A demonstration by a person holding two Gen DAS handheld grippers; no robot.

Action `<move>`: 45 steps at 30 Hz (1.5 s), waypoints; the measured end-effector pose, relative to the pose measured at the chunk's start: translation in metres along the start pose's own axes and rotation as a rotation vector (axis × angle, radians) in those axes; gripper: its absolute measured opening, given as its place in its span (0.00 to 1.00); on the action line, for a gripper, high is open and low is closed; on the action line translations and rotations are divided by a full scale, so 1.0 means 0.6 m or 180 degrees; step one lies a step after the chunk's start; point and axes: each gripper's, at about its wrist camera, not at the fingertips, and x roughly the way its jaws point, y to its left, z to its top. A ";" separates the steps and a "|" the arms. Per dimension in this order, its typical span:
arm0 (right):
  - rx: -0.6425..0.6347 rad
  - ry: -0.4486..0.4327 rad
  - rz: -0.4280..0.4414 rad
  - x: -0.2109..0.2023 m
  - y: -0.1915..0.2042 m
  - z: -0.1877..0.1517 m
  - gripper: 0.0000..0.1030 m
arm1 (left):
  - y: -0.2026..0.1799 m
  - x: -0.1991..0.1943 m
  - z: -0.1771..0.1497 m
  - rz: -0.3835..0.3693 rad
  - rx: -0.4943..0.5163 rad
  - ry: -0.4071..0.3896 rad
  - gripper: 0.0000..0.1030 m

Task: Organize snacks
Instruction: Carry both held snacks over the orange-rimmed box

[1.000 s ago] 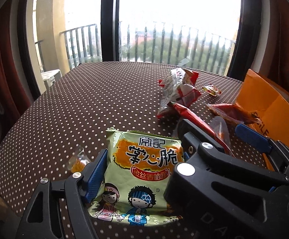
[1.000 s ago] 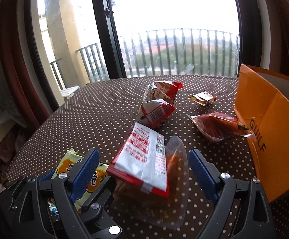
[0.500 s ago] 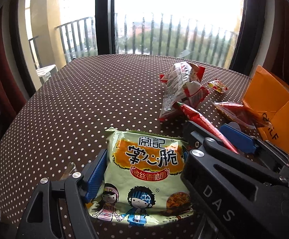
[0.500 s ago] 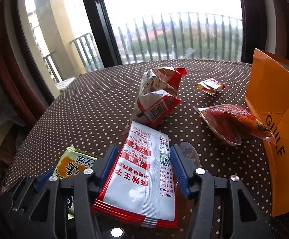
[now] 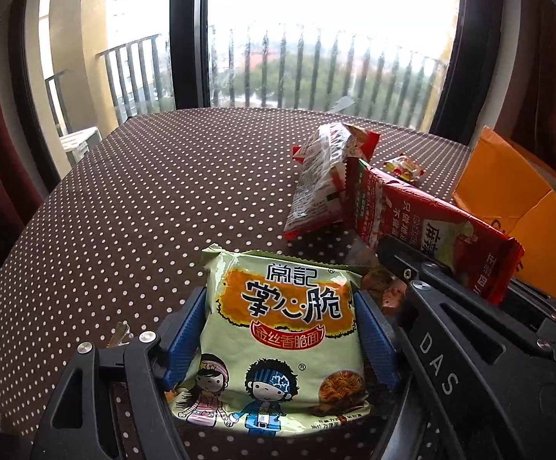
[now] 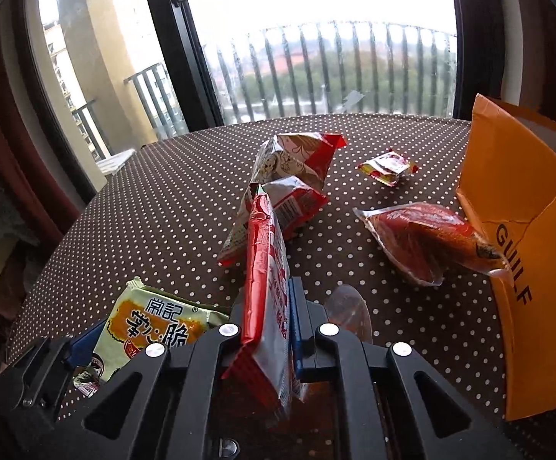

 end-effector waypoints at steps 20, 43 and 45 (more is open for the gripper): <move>-0.0123 -0.0361 0.0068 -0.101 -0.029 0.032 0.12 | -0.032 -0.055 0.012 -0.0082 -0.0030 -0.0376 0.74; -0.0161 -0.0806 0.0034 -0.208 -0.100 0.084 0.12 | -0.132 -0.134 0.054 -0.0230 0.0146 -0.0800 0.74; -0.0149 -0.0845 0.0018 -0.218 -0.105 0.091 0.12 | -0.137 -0.135 0.056 -0.0276 0.0172 -0.0830 0.74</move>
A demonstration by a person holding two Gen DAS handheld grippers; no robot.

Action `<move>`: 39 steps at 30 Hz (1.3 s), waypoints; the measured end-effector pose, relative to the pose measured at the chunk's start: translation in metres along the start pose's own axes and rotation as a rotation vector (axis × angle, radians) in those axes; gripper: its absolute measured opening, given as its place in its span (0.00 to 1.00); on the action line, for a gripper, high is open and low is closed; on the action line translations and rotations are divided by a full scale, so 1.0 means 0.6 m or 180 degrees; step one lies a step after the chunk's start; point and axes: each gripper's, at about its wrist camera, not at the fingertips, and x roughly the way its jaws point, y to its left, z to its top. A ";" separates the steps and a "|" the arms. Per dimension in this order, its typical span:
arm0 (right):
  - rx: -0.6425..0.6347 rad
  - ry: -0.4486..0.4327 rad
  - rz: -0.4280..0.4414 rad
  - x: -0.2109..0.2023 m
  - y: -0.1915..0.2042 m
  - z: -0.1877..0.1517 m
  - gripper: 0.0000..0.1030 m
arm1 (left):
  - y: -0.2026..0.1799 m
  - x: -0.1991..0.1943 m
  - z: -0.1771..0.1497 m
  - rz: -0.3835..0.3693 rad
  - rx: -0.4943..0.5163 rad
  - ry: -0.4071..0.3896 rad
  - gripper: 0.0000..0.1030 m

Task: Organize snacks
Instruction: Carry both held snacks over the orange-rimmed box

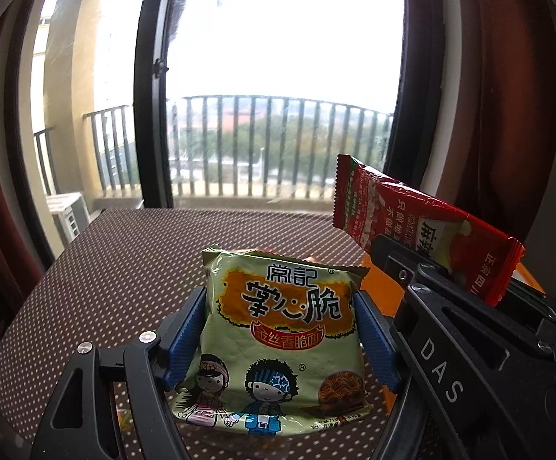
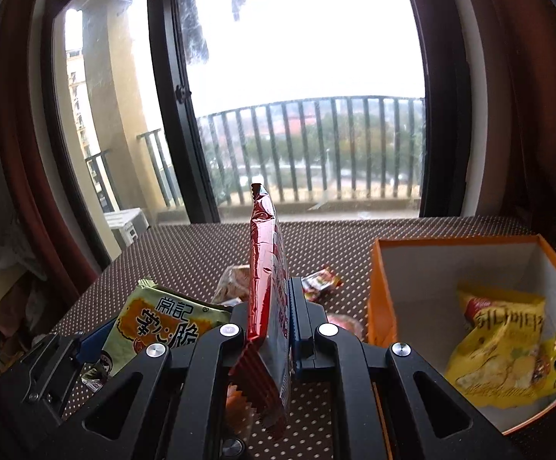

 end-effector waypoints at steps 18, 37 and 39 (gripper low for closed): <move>0.0151 -0.0271 -0.0314 -0.055 -0.099 0.043 0.12 | -0.021 0.021 0.010 -0.0411 0.0233 -0.0131 0.74; 0.0479 -0.0312 -0.0709 -0.073 -0.236 0.042 0.12 | -0.084 0.087 0.021 -0.0905 0.0526 0.0082 0.74; 0.0533 -0.0294 -0.0737 -0.070 -0.252 0.040 0.12 | -0.095 0.103 0.024 -0.0962 0.0515 0.0165 0.74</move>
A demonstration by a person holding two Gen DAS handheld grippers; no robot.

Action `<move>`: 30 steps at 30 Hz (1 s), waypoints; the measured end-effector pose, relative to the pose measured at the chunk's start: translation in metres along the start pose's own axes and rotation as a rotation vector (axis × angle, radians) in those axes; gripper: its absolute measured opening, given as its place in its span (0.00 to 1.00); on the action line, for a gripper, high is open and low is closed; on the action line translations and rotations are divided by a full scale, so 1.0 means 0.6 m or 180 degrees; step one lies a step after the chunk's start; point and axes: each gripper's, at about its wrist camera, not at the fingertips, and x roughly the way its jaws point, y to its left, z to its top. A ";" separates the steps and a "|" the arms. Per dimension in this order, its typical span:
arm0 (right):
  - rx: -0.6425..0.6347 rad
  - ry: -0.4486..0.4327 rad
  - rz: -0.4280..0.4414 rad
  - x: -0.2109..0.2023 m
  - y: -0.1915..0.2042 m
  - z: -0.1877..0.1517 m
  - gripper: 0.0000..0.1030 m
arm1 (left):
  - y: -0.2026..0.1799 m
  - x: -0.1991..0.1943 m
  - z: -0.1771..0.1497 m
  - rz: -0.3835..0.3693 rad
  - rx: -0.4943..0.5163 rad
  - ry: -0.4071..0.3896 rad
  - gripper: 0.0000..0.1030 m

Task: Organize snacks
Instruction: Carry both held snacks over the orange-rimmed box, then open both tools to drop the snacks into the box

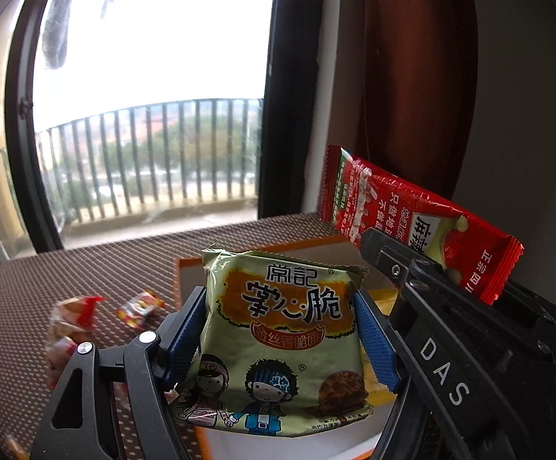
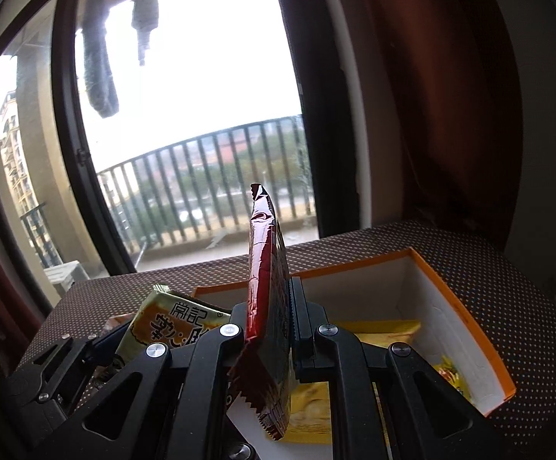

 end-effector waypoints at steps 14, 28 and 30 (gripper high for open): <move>0.0349 0.0281 -0.0240 0.043 -0.085 -0.027 0.12 | -0.050 0.127 0.034 -0.0245 0.0176 0.0684 0.74; 0.0432 0.0543 -0.0184 0.067 -0.102 -0.061 0.12 | -0.050 0.160 0.056 -0.0018 0.0586 0.1155 0.82; 0.0455 0.0595 -0.0117 0.073 -0.097 -0.065 0.12 | -0.043 0.158 0.060 0.0059 0.0645 0.1144 0.82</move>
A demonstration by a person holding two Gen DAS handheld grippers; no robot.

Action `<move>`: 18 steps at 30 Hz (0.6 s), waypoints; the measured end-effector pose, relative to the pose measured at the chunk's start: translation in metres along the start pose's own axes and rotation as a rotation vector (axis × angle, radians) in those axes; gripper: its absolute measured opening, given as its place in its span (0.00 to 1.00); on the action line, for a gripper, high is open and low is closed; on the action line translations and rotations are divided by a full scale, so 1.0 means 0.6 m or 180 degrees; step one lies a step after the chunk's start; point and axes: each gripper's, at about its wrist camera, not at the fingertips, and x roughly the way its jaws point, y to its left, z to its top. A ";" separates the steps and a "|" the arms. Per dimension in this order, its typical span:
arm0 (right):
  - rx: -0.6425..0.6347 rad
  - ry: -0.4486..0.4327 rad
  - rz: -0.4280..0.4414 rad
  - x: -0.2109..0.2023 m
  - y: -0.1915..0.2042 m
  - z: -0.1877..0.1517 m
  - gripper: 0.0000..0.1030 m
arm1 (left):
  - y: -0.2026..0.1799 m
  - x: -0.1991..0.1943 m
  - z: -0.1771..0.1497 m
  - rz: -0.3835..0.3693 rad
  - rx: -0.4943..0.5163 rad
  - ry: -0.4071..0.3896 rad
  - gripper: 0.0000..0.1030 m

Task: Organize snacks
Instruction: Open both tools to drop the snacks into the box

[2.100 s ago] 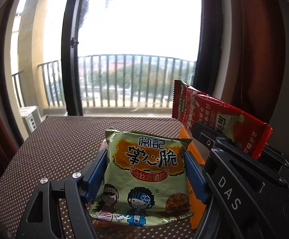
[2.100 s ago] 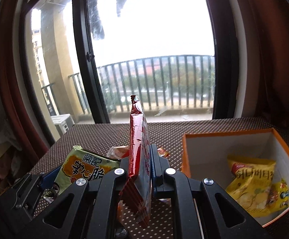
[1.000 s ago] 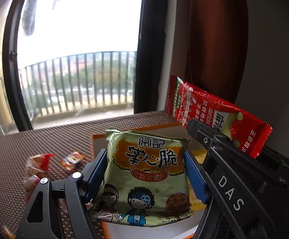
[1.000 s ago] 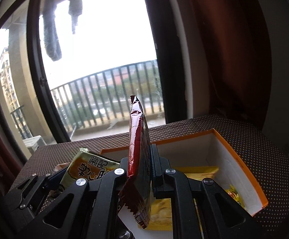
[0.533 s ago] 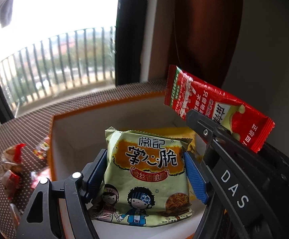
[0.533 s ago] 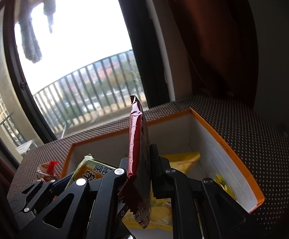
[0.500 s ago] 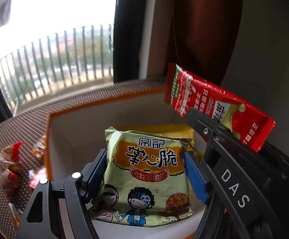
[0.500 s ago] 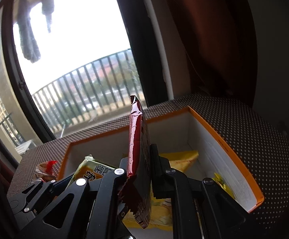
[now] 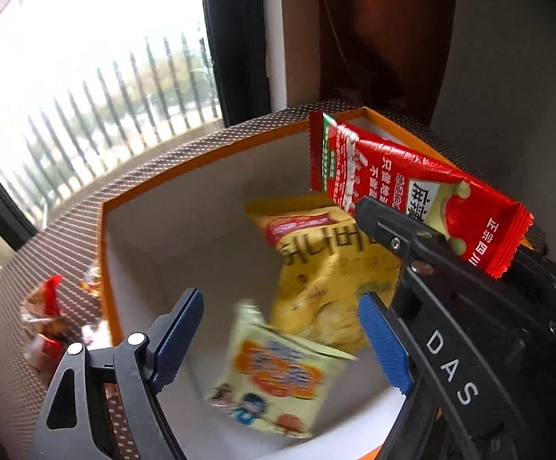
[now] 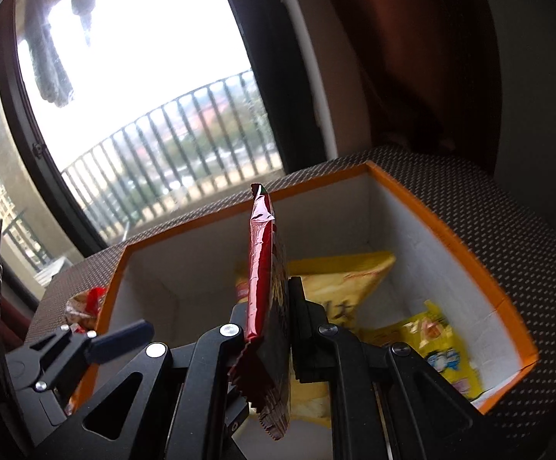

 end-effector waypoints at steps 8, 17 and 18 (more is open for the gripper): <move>-0.0075 0.0126 0.0193 0.016 0.047 -0.008 0.12 | 0.020 -0.008 -0.008 0.0216 -0.0047 -0.0061 0.82; -0.0111 0.0329 0.0280 0.038 0.099 -0.012 0.12 | 0.030 -0.035 -0.028 0.0343 -0.0224 -0.0092 0.83; -0.0115 0.0356 0.0274 0.040 0.102 -0.013 0.13 | 0.036 -0.033 -0.030 0.0338 -0.0249 -0.0091 0.83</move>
